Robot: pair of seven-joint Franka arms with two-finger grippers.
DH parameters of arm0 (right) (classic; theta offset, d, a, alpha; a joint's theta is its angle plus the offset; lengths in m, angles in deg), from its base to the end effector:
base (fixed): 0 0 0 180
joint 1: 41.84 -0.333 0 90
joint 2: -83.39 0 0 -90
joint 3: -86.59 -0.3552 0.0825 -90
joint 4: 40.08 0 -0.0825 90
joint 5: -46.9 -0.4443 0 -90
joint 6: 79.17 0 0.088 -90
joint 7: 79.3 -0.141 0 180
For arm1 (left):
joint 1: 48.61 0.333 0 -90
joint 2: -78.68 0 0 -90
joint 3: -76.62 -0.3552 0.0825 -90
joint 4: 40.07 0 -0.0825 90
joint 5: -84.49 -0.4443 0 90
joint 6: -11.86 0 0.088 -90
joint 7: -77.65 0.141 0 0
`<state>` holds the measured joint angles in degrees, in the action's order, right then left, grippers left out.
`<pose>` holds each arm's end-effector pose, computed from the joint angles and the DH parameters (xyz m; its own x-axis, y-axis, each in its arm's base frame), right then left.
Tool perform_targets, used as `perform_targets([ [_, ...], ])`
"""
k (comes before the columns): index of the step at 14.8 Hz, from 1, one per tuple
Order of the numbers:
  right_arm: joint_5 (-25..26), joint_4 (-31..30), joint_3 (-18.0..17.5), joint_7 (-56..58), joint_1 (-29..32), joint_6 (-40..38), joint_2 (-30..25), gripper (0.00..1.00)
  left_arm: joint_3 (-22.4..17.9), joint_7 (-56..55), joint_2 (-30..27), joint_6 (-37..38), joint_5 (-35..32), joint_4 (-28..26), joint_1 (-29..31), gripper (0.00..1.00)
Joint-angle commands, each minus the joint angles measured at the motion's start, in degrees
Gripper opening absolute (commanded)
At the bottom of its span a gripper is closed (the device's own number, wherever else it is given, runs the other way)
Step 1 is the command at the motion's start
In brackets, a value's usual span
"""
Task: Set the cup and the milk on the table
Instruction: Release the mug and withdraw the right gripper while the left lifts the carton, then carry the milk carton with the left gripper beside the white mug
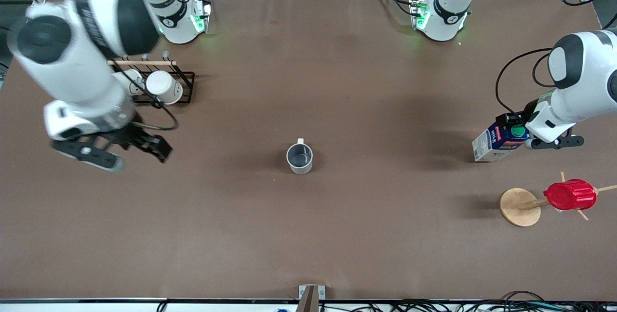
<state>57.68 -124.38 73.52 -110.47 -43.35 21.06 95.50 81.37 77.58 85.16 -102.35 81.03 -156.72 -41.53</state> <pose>0.6888 0.1404 0.5651 0.9569 -0.2585 0.1322 -0.2705 -0.9592 0.0827 0.6036 0.0306 0.3503 0.9878 0.0157 -0.1550 0.0094 -0.9991 -0.0414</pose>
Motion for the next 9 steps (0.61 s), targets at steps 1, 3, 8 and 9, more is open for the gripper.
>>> perform_targets([
  [1, -5.2, -3.2, 5.7, 11.9, 1.0, -4.3, -7.3, 1.00, 2.6, -1.0, 0.6, 2.9, -0.4, 4.6, -2.1, 0.61],
  [3, -8.2, -2.9, 10.5, 18.8, 1.1, -8.6, -10.6, 1.00, 4.4, -4.0, 2.6, 4.7, -0.4, 8.5, -5.0, 0.61],
  [8, -9.1, 0.7, 12.9, 26.2, 2.9, -16.1, -12.0, 1.00, 5.3, -13.1, 9.1, 14.3, -0.3, 19.7, -16.8, 0.61],
  [9, -9.1, 0.7, 12.9, 26.2, 2.9, -16.1, -12.0, 1.00, 5.4, -14.9, 10.0, 14.8, -0.2, 20.4, -19.1, 0.61],
])
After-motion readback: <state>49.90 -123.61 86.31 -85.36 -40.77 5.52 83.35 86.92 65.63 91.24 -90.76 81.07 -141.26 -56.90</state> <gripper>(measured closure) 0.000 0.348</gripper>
